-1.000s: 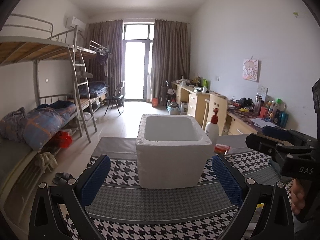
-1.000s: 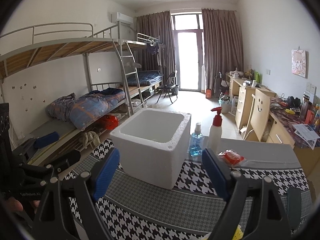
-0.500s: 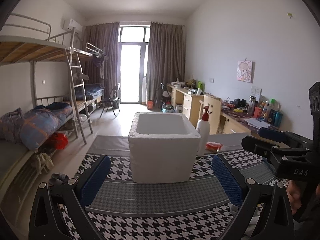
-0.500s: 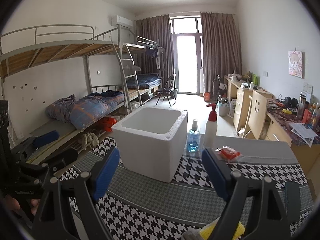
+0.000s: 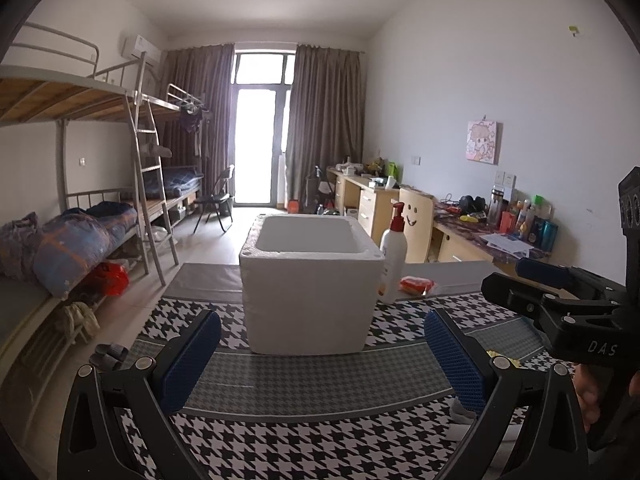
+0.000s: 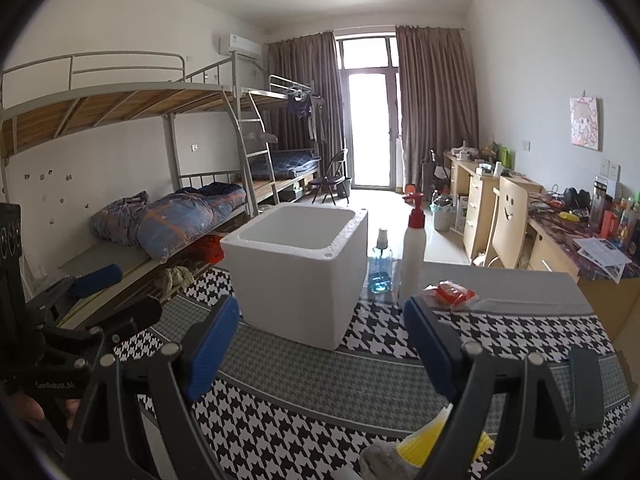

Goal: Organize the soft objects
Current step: 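Withdraw both tools from the box back toward the table pile, then move both tools toward the yellow mesh sleeve and grey cloth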

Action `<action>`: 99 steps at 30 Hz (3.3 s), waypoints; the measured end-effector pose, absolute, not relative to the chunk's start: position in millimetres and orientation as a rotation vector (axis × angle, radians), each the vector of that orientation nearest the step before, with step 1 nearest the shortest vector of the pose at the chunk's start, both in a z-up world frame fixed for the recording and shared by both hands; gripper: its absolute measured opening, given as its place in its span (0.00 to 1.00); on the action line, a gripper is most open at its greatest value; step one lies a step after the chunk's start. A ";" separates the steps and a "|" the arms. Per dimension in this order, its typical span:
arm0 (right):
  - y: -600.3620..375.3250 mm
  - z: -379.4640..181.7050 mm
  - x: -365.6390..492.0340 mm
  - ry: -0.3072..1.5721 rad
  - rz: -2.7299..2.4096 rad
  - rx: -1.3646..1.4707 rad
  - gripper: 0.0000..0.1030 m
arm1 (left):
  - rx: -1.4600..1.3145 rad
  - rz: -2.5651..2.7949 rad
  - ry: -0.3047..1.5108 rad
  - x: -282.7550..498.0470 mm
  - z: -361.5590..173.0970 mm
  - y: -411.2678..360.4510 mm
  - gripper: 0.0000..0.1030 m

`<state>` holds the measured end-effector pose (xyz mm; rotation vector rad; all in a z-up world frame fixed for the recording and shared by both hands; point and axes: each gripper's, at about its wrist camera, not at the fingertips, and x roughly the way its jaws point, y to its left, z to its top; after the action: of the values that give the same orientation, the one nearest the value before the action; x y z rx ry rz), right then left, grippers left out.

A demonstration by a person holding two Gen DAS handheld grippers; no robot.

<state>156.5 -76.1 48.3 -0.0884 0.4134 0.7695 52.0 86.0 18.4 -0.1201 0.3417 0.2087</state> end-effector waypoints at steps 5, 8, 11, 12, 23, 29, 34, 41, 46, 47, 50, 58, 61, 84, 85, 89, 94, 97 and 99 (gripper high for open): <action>-81.0 45.7 152.1 0.409 0.758 -0.080 0.85 | -0.123 0.189 0.340 49.8 13.1 80.0 0.99; -84.6 41.3 149.6 0.413 0.750 -0.076 0.85 | -0.119 0.186 0.335 48.7 10.7 76.2 0.99; -87.8 38.0 146.3 0.413 0.735 -0.074 0.85 | -0.117 0.176 0.335 48.6 7.8 72.8 0.99; -88.7 36.7 145.1 0.411 0.724 -0.076 0.85 | -0.122 0.169 0.336 48.5 6.7 71.7 0.99; -103.9 25.4 142.7 0.427 0.670 -0.062 0.85 | -0.114 0.128 0.363 52.6 -3.4 60.4 0.99; -113.3 21.9 141.3 0.428 0.645 -0.041 0.85 | -0.112 0.097 0.382 55.4 -9.1 53.6 0.99; -119.8 18.3 142.2 0.431 0.608 -0.042 0.85 | -0.117 0.075 0.402 59.3 -14.2 47.9 0.99; -131.0 12.8 145.1 0.452 0.578 -0.019 0.85 | -0.118 0.035 0.424 64.8 -18.8 39.6 0.99; -137.3 11.1 143.3 0.455 0.567 -0.021 0.85 | -0.117 0.009 0.441 68.0 -23.4 33.3 0.99; -138.1 10.5 142.7 0.456 0.566 -0.021 0.85 | -0.117 0.004 0.442 68.1 -24.2 33.0 0.99; -140.6 7.5 140.1 0.460 0.559 -0.028 0.85 | -0.111 -0.012 0.450 69.3 -26.4 28.4 0.99; -152.0 -0.7 139.5 0.483 0.528 -0.023 0.85 | -0.094 -0.051 0.477 75.4 -34.8 15.0 0.99; -157.4 -4.6 142.4 0.495 0.512 -0.016 0.85 | -0.088 -0.065 0.485 78.3 -37.7 10.0 0.99; -182.1 -27.2 165.5 0.572 0.446 0.008 0.85 | -0.038 -0.176 0.588 109.4 -59.8 -25.2 0.99; -182.7 -28.7 166.8 0.578 0.447 0.010 0.85 | -0.036 -0.177 0.591 109.8 -60.6 -25.7 0.99; -184.6 -34.6 172.3 0.600 0.445 0.016 0.85 | -0.031 -0.186 0.608 113.7 -64.1 -28.3 0.99; -187.7 -41.0 178.4 0.628 0.442 0.027 0.85 | -0.027 -0.201 0.636 121.4 -69.7 -32.4 0.99; -189.4 -42.9 180.7 0.635 0.439 0.026 0.85 | -0.024 -0.211 0.653 125.9 -72.1 -35.7 0.99; -190.9 -44.6 183.0 0.639 0.438 0.026 0.85 | -0.018 -0.218 0.667 129.5 -74.9 -38.5 0.99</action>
<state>183.0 -190.9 -44.6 0.0258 0.6390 0.4378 129.5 -38.5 -74.9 -0.0176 0.6671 -0.2183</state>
